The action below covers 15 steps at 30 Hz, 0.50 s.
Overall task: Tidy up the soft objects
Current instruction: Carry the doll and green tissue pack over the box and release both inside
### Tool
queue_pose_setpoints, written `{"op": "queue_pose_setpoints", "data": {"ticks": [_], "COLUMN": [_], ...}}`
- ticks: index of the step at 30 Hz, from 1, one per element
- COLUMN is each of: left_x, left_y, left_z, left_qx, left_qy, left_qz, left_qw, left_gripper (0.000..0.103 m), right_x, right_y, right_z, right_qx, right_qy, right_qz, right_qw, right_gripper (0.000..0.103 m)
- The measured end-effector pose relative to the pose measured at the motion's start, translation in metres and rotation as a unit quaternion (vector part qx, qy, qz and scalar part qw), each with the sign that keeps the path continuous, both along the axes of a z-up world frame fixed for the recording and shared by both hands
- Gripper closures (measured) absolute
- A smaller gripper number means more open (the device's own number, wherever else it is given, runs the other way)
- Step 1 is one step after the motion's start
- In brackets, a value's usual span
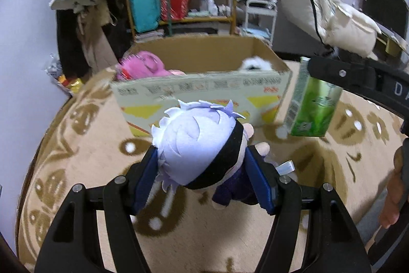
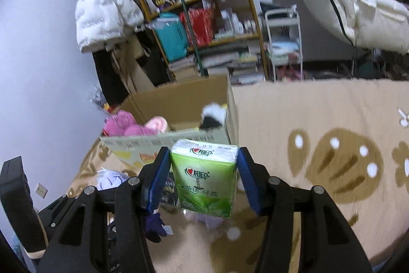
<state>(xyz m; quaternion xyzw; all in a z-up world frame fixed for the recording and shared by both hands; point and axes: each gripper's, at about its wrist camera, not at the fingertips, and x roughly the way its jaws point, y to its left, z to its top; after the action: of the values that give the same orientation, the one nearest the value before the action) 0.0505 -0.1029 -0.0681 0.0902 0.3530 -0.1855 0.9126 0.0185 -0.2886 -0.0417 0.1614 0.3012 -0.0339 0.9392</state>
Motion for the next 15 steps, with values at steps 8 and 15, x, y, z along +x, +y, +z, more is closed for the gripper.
{"op": "queue_pose_setpoints", "data": {"ticks": [8,15], "left_x": [0.0,0.006], "left_y": [0.015,0.02], "left_z": [0.035,0.057], "left_qx": [-0.023,-0.028], "left_qy": [-0.083,-0.124], "left_qz": [0.035,0.046], "left_qw": [0.9957,0.9908], "left_gripper": [0.036,0.036], "right_x": [0.0,0.009], "right_y": [0.012,0.022], "right_z": [0.029,0.045], "right_qx": [-0.061,-0.1], "right_qy": [-0.073,-0.104], "right_qz": [0.004,0.013], "right_qw": [0.995,0.989], "right_gripper": [0.046,0.046]}}
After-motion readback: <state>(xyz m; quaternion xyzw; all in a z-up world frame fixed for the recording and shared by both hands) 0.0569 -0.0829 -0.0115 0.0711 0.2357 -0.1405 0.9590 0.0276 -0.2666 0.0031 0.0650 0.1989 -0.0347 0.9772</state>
